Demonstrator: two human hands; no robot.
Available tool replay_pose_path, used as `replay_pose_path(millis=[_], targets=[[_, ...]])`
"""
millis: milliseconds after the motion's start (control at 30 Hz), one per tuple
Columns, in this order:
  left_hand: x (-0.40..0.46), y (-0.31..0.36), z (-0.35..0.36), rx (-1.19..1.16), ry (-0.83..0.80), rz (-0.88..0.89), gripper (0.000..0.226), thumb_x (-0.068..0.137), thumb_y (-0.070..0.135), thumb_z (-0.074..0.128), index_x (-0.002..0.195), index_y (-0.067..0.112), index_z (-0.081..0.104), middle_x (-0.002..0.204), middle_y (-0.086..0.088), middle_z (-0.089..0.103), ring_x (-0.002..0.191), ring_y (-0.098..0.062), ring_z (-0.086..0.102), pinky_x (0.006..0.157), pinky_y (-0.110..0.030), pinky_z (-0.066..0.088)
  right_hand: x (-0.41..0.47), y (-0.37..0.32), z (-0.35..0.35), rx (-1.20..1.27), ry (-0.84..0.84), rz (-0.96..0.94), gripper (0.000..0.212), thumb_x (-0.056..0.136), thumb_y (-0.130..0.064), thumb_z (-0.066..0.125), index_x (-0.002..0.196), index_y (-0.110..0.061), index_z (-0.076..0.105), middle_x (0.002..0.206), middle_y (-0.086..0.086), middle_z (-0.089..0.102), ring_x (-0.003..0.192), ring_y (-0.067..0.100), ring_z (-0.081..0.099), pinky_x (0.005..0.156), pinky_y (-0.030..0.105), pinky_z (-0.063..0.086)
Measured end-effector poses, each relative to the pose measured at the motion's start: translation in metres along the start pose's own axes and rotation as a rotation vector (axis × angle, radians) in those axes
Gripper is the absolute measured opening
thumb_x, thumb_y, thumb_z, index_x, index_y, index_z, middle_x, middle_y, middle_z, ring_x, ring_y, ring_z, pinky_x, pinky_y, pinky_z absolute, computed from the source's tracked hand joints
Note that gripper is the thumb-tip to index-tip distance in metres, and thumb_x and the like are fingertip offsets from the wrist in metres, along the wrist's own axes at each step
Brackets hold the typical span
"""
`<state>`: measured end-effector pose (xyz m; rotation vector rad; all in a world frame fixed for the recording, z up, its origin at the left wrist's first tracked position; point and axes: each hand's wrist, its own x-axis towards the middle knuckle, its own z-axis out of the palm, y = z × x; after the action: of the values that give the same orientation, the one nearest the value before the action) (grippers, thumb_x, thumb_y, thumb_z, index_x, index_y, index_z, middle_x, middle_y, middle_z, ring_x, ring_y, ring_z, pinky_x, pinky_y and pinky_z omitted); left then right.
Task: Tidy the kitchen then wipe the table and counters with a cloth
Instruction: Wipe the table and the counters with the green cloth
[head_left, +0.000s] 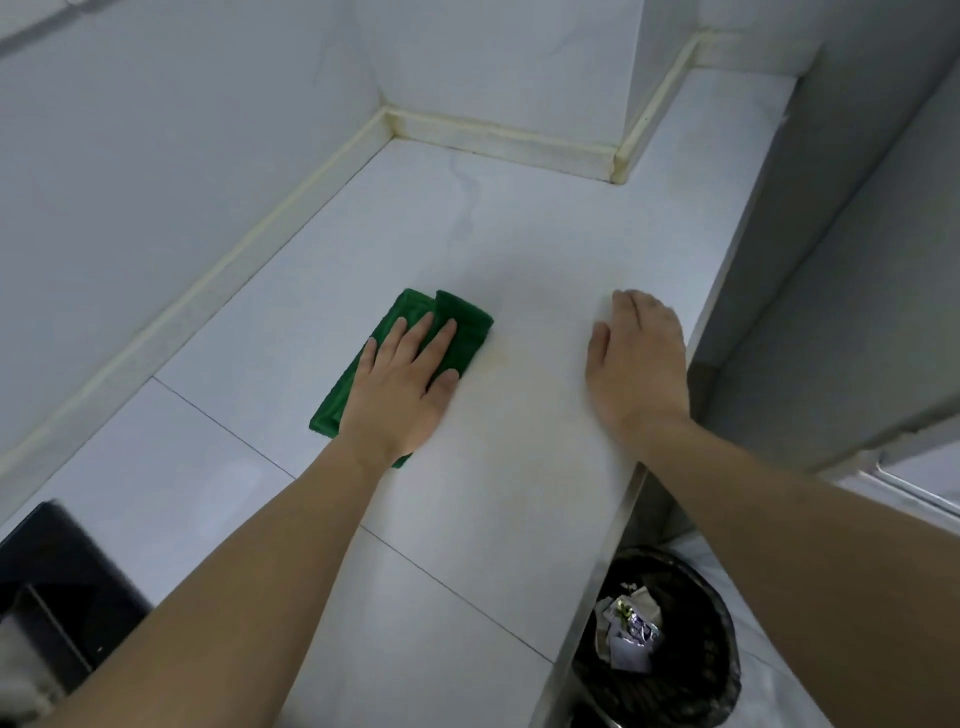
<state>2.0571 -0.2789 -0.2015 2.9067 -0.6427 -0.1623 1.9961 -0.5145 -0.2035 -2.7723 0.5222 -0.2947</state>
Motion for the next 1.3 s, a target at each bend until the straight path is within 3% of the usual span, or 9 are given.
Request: replay_pose_path(millis=[200,300,667,1000,1300], targets=[[-0.053,-0.016,0.004,0.016,0.008,-0.022,0.061,0.094,0.053,0.016,0.153,0.040,0.008,0.161,0.012,0.004,0.149,-0.013,-0.005,0.121,-0.038,-0.004,-0.015,-0.005,0.008,-0.059,-0.003,0.061,0.046,0.102,-0.025,0.024,0.134,0.003,0.042,0.131,0.018,0.049,0.124,0.031,0.043,0.112,0.040,0.031],[-0.061,-0.017,0.005,0.008,0.016,-0.032,0.056,0.099,0.050,0.023,0.153,0.041,0.008,0.162,0.011,0.005,0.149,-0.013,-0.005,0.121,-0.040,-0.004,-0.017,-0.006,0.006,-0.085,0.007,0.073,0.044,0.101,-0.026,0.024,0.126,0.003,0.046,0.121,0.019,0.052,0.115,0.033,0.048,0.106,0.042,0.036],[-0.074,0.012,0.010,0.066,-0.023,-0.075,0.058,0.100,0.048,0.019,0.152,0.039,-0.004,0.162,0.008,-0.006,0.148,-0.017,-0.013,0.119,-0.044,-0.009,-0.017,-0.008,0.008,-0.091,-0.020,0.074,0.048,0.102,-0.027,0.026,0.135,0.006,0.039,0.132,0.021,0.046,0.124,0.035,0.041,0.112,0.042,0.028],[-0.049,0.022,0.006,0.084,-0.061,-0.077,0.058,0.100,0.049,0.016,0.152,0.040,-0.009,0.162,0.007,-0.008,0.148,-0.019,-0.016,0.119,-0.047,-0.011,0.007,0.005,0.002,0.176,0.089,0.143,0.046,0.101,-0.022,0.031,0.140,0.002,0.039,0.142,0.017,0.043,0.133,0.029,0.036,0.116,0.036,0.025],[0.026,0.046,0.007,0.093,-0.036,-0.058,0.058,0.100,0.047,0.017,0.152,0.038,-0.009,0.162,0.007,-0.008,0.148,-0.019,-0.015,0.119,-0.049,-0.008,0.101,0.056,-0.020,-0.135,0.052,0.011,0.046,0.101,-0.023,0.033,0.136,0.005,0.041,0.136,0.023,0.045,0.128,0.037,0.039,0.113,0.046,0.026]])
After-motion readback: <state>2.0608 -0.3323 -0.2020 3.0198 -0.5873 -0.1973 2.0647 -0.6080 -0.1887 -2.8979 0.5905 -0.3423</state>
